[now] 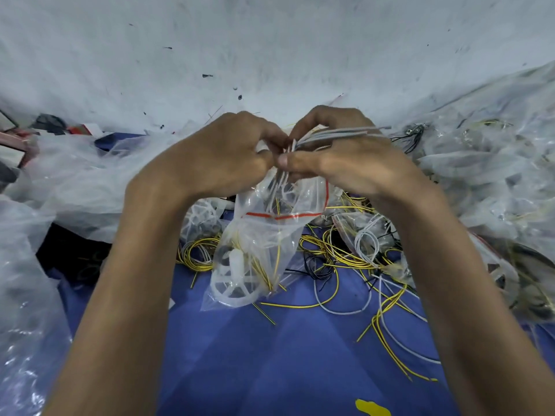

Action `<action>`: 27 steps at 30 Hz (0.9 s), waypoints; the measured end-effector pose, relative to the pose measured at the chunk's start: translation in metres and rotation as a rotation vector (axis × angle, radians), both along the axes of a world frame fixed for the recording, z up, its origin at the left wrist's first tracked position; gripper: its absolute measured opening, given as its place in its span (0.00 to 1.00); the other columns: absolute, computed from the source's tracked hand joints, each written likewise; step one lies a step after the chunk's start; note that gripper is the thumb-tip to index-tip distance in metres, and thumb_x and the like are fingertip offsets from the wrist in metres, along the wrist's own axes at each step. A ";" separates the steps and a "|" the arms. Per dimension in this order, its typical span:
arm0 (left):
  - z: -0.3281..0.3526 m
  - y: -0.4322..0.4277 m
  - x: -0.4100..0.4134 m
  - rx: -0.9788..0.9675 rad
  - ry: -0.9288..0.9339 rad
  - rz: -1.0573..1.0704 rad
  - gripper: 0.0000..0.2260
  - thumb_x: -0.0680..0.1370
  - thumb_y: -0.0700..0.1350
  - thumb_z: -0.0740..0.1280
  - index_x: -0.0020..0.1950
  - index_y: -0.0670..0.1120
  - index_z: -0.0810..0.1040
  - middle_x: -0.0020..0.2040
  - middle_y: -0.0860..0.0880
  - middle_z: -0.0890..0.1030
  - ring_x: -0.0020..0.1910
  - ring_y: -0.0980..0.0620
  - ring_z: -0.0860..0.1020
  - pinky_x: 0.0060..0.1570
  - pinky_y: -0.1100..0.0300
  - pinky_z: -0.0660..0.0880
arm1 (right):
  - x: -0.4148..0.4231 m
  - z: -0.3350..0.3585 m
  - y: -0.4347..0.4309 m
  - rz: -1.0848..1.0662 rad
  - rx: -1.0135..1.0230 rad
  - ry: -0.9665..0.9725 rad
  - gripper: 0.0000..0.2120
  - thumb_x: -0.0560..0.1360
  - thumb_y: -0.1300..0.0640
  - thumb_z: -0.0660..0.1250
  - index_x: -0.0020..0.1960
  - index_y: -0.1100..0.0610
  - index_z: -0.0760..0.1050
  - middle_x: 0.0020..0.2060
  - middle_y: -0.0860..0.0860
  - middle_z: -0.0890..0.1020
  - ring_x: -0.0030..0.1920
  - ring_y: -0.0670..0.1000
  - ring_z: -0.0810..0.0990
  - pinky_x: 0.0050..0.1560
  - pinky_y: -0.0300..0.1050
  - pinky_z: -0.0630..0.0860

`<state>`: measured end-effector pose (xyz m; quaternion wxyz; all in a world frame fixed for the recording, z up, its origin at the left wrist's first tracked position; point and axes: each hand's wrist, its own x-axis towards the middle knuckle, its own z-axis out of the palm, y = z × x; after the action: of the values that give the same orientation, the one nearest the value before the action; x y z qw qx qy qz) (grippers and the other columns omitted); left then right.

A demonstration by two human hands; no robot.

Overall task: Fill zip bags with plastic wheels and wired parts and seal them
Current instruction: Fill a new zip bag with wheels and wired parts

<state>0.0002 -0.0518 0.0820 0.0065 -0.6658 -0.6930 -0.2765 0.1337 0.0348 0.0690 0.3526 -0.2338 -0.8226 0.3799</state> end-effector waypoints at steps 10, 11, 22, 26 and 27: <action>-0.002 0.004 -0.007 0.025 -0.047 0.037 0.15 0.76 0.37 0.60 0.58 0.51 0.78 0.48 0.58 0.78 0.33 0.76 0.71 0.34 0.82 0.63 | -0.007 -0.009 -0.010 0.226 0.337 -0.543 0.13 0.73 0.48 0.66 0.44 0.57 0.82 0.39 0.49 0.83 0.39 0.43 0.79 0.48 0.39 0.75; -0.003 0.004 -0.008 0.022 -0.056 0.029 0.15 0.76 0.37 0.60 0.58 0.51 0.78 0.49 0.57 0.78 0.31 0.78 0.70 0.33 0.82 0.63 | -0.009 -0.011 -0.011 0.226 0.396 -0.610 0.18 0.75 0.47 0.64 0.43 0.62 0.81 0.35 0.51 0.81 0.36 0.45 0.77 0.42 0.38 0.72; -0.002 0.008 -0.005 0.022 -0.039 0.036 0.13 0.77 0.39 0.61 0.59 0.49 0.78 0.49 0.56 0.78 0.29 0.79 0.68 0.33 0.83 0.63 | -0.005 -0.007 -0.007 0.282 0.419 -0.516 0.05 0.74 0.56 0.66 0.42 0.46 0.77 0.38 0.43 0.82 0.39 0.39 0.78 0.45 0.37 0.73; -0.004 0.008 -0.004 -0.006 -0.049 0.044 0.13 0.77 0.40 0.61 0.58 0.51 0.78 0.57 0.54 0.79 0.29 0.77 0.69 0.34 0.78 0.64 | -0.009 -0.016 -0.006 0.287 0.519 -0.857 0.20 0.78 0.63 0.57 0.28 0.53 0.63 0.22 0.46 0.71 0.25 0.39 0.68 0.28 0.28 0.63; -0.004 0.008 -0.003 0.005 -0.067 0.063 0.13 0.77 0.39 0.61 0.57 0.52 0.79 0.57 0.54 0.80 0.28 0.75 0.70 0.32 0.77 0.65 | -0.006 -0.015 -0.004 0.269 0.490 -0.864 0.20 0.78 0.63 0.56 0.28 0.53 0.63 0.22 0.46 0.69 0.25 0.39 0.68 0.26 0.28 0.63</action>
<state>-0.0033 -0.0441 0.0783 -0.0062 -0.6339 -0.7128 -0.2999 0.1272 0.0303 0.0540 -0.0271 -0.1721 -0.9809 0.0869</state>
